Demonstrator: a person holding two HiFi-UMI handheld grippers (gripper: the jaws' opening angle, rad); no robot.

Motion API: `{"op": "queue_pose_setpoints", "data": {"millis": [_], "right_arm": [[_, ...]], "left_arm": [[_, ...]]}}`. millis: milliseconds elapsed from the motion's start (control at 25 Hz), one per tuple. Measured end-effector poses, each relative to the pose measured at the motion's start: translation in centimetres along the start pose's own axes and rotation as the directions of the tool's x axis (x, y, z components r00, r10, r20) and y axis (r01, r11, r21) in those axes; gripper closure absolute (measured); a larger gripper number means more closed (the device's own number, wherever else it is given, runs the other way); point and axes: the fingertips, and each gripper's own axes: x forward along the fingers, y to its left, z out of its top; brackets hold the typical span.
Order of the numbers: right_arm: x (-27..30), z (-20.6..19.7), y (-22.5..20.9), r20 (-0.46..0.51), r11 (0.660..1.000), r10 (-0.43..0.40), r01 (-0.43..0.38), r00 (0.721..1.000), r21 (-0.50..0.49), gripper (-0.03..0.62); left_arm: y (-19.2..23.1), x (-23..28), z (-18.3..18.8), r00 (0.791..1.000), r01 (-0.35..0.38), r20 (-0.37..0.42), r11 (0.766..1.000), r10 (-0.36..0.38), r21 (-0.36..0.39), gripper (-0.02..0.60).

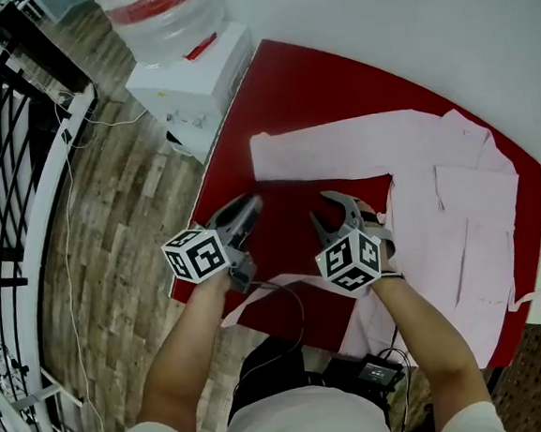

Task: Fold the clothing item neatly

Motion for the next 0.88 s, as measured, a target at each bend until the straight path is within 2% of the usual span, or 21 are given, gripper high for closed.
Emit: {"op": "queue_pose_setpoints", "data": {"millis": [160,480,880], "right_arm": [[3.9,2.0,2.2,-0.006,0.995,0.043,-0.044,0.999,-0.094,0.49],[10.2,3.8,3.7,-0.063,0.963,0.056,-0.07,0.996,-0.26,0.485],[13.1,4.5,3.2,-0.102,0.931,0.044,-0.078,0.994,-0.356,0.487]], "left_arm": [[1.9,-0.8,0.2,1.0,-0.015,0.005,0.999,0.015,-0.029,0.515],[3.4,-0.8,0.5,1.0,-0.009,0.027,0.997,0.011,-0.082,0.515],[3.9,-0.1,0.3,1.0,0.002,0.016,0.993,0.0,-0.115,0.512]]}}
